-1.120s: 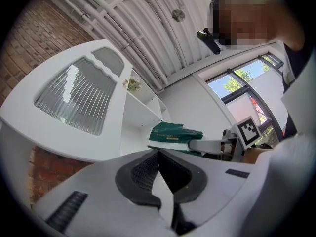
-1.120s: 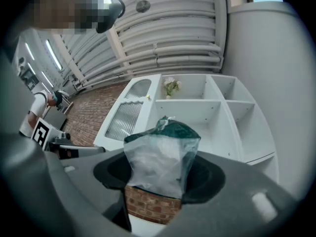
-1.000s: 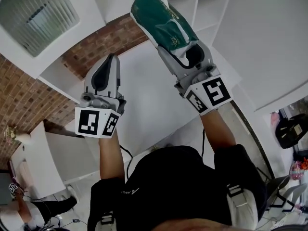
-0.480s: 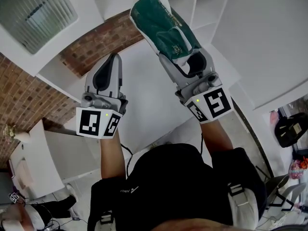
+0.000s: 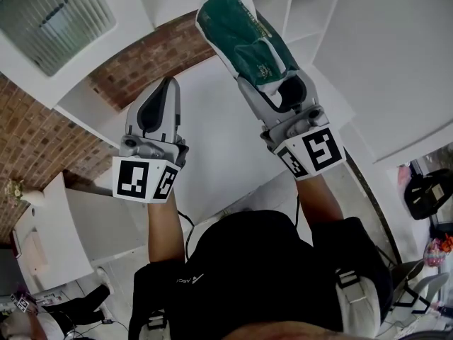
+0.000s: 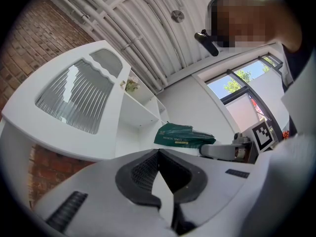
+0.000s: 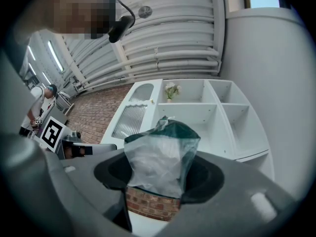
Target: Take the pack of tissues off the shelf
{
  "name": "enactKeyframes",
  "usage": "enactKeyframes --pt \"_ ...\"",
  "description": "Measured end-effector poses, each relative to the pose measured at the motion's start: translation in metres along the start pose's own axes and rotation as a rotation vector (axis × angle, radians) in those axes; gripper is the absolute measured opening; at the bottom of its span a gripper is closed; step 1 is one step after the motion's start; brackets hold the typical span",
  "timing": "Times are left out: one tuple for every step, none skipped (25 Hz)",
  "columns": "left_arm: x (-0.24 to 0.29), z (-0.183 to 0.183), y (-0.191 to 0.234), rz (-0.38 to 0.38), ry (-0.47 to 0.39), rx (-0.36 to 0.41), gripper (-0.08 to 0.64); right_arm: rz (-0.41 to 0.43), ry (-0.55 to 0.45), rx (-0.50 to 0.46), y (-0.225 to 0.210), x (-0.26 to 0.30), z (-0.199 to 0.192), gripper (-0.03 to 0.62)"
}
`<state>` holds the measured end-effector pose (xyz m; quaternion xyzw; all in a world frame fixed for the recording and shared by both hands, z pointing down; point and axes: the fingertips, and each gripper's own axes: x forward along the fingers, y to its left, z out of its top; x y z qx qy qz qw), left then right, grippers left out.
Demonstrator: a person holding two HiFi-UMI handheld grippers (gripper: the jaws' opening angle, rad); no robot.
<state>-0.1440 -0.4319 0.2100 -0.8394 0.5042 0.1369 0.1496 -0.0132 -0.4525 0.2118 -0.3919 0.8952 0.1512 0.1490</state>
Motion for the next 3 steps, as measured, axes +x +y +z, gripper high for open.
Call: enactKeyframes --pt "0.0001 -0.0002 0.0002 0.0 0.0 0.0 -0.002 0.0 0.0 0.001 -0.0003 0.0002 -0.0003 0.274" --pt "0.0002 -0.0005 0.0004 0.001 0.0 0.001 -0.002 -0.001 0.0 0.002 -0.0006 0.0004 -0.0006 0.274" --pt "0.0003 -0.0008 0.0005 0.001 0.0 0.001 -0.002 -0.001 0.0 0.003 -0.0009 0.0006 -0.0009 0.273"
